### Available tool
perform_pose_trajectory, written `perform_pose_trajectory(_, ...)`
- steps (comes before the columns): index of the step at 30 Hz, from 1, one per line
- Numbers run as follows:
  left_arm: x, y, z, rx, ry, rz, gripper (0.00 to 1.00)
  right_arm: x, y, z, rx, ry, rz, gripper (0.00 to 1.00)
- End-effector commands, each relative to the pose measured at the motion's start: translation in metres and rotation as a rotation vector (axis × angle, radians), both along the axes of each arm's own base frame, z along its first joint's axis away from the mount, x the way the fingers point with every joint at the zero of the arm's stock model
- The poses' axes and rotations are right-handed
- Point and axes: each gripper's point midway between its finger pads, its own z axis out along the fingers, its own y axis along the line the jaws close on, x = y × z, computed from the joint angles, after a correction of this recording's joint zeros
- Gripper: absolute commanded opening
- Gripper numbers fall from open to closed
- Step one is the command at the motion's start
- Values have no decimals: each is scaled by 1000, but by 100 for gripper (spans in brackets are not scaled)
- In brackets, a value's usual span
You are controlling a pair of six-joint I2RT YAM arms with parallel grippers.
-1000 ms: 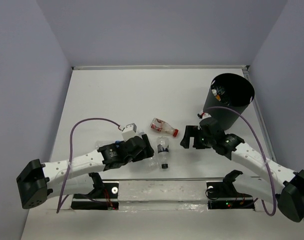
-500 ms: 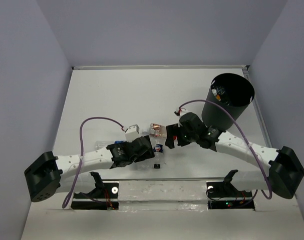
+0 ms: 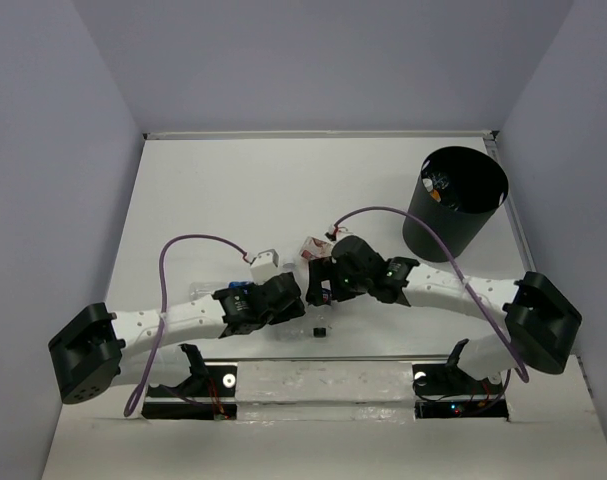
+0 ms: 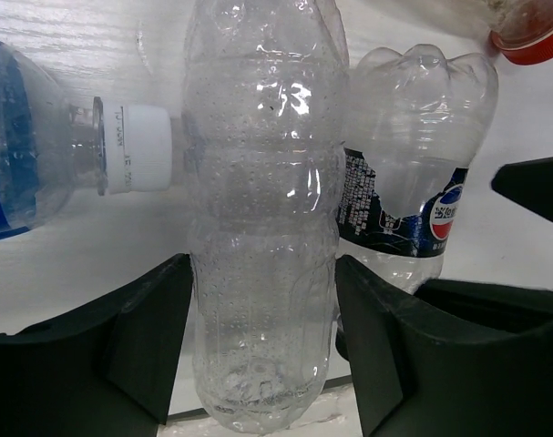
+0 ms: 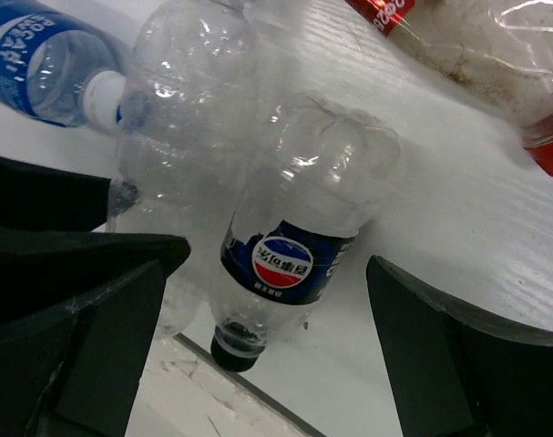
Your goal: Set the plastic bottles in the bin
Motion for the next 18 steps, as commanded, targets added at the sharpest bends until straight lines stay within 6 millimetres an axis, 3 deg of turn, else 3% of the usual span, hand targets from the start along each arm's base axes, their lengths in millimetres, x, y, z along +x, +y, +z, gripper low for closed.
perform_pose_trajectory(1, -4, 6, -1, -5, -9, 3, 68, 15, 11, -10, 64, -4, -116, 95)
perform_pose_trajectory(5, -8, 7, -4, -9, 1, -5, 68, 23, 4, -25, 14, -16, -163, 89)
perform_pose_trajectory(11, -12, 9, -12, 19, 26, -23, 80, 22, 4, -38, 0, -1, -169, 72)
perform_pose_trajectory(13, -13, 9, -15, 30, 34, -29, 82, 20, 6, -31, 14, -15, -162, 57)
perform_pose_trajectory(14, -14, 10, -17, 35, 36, -32, 82, 16, 5, -27, 17, -23, -157, 43)
perform_pose_trajectory(18, -15, 12, -20, 45, 39, -32, 79, 1, -8, 5, 28, -51, -139, 33)
